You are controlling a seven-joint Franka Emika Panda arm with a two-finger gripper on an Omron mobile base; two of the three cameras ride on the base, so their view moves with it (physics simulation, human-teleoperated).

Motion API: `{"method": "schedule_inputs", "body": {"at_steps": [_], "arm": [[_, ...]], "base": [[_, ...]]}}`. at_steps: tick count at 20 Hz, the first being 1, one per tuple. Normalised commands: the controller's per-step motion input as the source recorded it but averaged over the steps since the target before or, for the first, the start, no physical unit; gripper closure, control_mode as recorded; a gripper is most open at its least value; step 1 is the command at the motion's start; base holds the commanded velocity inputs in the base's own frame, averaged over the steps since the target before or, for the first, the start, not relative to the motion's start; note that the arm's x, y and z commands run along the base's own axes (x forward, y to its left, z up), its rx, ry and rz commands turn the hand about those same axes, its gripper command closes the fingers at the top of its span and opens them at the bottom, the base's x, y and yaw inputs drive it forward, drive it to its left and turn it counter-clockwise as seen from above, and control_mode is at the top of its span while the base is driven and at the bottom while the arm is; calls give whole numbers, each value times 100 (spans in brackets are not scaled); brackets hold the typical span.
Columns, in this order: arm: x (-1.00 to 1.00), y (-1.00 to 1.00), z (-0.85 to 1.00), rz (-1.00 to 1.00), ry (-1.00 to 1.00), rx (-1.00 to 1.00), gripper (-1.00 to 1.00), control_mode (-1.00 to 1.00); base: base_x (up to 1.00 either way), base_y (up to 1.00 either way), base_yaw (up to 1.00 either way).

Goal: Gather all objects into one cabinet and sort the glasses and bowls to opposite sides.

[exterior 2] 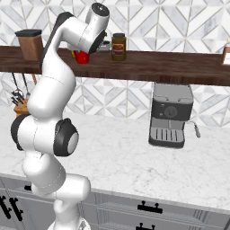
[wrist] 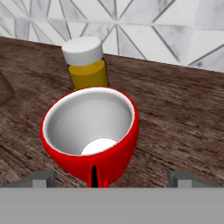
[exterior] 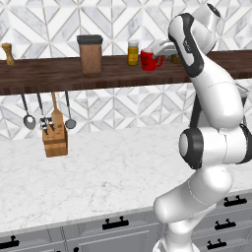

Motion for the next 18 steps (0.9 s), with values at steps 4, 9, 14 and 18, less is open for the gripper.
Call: {"method": "schedule_inputs", "body": {"at_steps": [4, 9, 14, 18], "arm": [[19, 0, -10, 0, 0, 0, -100, -100], [3, 0, -11, 0, 0, 0, -100, -100], [0, 0, -11, 0, 0, 0, 100, -100], [0, 0, -7, 0, 0, 0, 100, -100]], "base": [[0, 0, 0], [0, 0, 0], [0, 0, 0], [0, 0, 0]]}}
